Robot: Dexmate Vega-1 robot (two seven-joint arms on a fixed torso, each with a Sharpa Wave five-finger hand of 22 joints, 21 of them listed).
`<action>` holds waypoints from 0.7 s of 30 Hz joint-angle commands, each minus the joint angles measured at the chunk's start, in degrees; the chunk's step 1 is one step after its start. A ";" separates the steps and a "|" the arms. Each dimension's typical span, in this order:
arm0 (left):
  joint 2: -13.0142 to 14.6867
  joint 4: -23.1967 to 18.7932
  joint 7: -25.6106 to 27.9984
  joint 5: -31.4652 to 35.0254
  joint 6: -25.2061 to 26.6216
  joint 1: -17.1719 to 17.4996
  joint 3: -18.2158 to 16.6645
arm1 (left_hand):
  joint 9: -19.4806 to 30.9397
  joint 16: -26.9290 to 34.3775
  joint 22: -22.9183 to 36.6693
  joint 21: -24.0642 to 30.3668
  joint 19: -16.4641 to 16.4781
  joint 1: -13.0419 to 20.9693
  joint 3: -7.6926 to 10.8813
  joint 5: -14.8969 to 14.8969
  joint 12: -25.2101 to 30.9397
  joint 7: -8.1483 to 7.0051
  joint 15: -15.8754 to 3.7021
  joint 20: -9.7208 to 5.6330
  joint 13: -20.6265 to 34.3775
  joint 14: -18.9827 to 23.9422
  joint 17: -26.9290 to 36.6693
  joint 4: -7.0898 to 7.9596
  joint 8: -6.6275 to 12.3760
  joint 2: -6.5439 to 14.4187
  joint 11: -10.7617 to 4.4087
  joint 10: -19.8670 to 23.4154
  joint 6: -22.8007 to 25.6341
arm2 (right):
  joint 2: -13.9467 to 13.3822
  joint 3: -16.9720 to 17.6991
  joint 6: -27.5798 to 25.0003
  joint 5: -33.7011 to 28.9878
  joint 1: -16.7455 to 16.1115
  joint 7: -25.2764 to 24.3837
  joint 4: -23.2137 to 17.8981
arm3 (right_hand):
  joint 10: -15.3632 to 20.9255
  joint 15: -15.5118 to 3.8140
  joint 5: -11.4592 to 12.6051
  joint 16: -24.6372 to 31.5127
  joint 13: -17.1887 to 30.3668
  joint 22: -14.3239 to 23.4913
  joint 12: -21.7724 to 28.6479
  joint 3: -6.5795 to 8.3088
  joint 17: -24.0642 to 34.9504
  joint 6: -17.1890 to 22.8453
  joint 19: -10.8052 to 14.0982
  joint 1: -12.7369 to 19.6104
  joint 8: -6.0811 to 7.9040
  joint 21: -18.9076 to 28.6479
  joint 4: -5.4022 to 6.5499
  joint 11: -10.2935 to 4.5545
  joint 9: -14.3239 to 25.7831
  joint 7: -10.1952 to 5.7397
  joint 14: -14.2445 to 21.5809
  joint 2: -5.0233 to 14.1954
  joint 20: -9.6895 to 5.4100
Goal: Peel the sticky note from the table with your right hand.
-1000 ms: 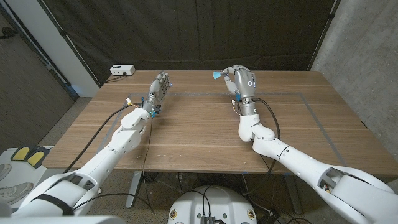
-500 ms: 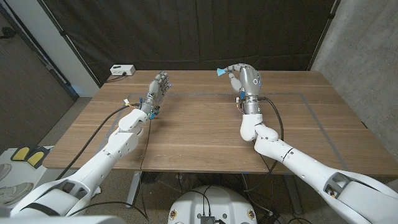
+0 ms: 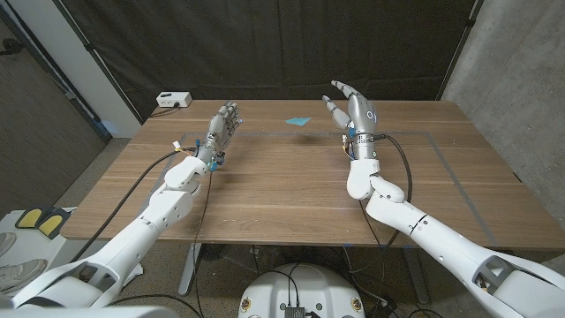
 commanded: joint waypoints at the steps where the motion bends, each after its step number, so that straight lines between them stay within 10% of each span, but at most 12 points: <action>1: 1.11 -2.02 0.37 0.20 -0.43 1.12 -0.45 | 0.19 0.37 0.23 -0.26 -0.22 0.49 -0.29 0.23 0.14 -0.40 0.19 0.33 0.13 -4.96 0.08 -0.28 0.02 2.45 0.15 -2.55 0.02 | -3.76 8.89 16.03 24.13 -2.65 20.27 -1.28 | -4.50 0.59 -1.03 -0.28 -0.07 -0.01 0.27 1.72 -0.66 -2.75 -2.45 -0.81 0.51 -1.46 0.14 2.21 0.18 1.76 -4.56 3.25 0.33; 7: 1.48 -2.39 0.00 -0.10 -0.46 1.47 -0.64 | 0.18 0.34 0.23 -0.30 -0.15 0.61 -0.36 0.19 0.15 -0.53 0.17 0.34 0.12 -4.95 0.07 -0.41 0.03 2.28 0.31 -2.51 0.13 | -2.27 12.00 23.59 35.82 -2.17 28.72 3.46 | -5.46 2.13 -1.87 -0.18 -0.19 -0.07 0.57 2.87 -1.22 -2.54 -3.63 -0.54 0.85 -2.20 -0.52 4.02 0.13 3.07 -5.98 3.96 1.33; 21: 2.79 -2.77 -2.56 -1.93 -0.29 2.22 -1.45 | 0.18 0.28 0.24 -0.46 -0.09 0.83 -0.48 0.13 0.10 -0.55 0.19 0.44 0.12 -4.95 0.05 -0.61 -0.06 2.10 0.30 -2.57 0.08 | -0.54 16.04 23.48 47.96 -3.32 35.40 3.74 | -4.30 3.43 -2.40 0.41 -0.28 -0.01 1.33 3.30 -1.65 -1.73 -4.44 -1.14 1.25 -2.69 -0.83 4.82 0.09 4.06 -5.49 3.70 2.49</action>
